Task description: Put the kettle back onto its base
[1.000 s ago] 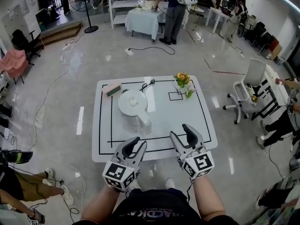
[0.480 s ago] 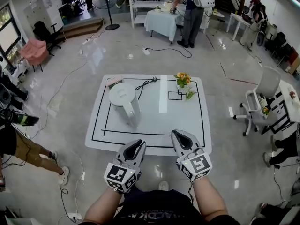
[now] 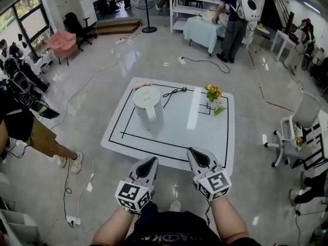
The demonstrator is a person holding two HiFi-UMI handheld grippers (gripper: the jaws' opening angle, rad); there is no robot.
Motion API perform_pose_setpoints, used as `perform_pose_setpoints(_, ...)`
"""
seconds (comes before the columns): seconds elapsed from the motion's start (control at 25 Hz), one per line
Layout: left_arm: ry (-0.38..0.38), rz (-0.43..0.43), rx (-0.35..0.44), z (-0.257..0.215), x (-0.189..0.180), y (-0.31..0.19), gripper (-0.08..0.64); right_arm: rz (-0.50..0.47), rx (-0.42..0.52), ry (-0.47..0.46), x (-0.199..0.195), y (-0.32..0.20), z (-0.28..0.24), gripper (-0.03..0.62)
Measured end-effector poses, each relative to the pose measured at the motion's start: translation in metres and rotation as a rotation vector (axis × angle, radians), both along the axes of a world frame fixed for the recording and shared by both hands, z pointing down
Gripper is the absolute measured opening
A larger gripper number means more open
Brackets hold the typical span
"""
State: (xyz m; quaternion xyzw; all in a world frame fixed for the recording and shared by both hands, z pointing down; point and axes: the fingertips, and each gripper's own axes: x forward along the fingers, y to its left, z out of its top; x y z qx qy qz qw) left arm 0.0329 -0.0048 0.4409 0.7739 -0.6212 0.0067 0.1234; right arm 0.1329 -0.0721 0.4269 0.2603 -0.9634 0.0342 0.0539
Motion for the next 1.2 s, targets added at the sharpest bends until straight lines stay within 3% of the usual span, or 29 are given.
perform_pose_setpoints(0.48,0.012,-0.058,0.014,-0.006,-0.025,0.016,0.005,-0.072,-0.014,0.025,-0.029,0.019,0.008,0.002)
perform_pose_setpoints(1.2,0.018,-0.042,0.006,-0.001,-0.014,0.023,0.005,-0.06,0.005,0.015,-0.024,0.028,0.006,0.0)
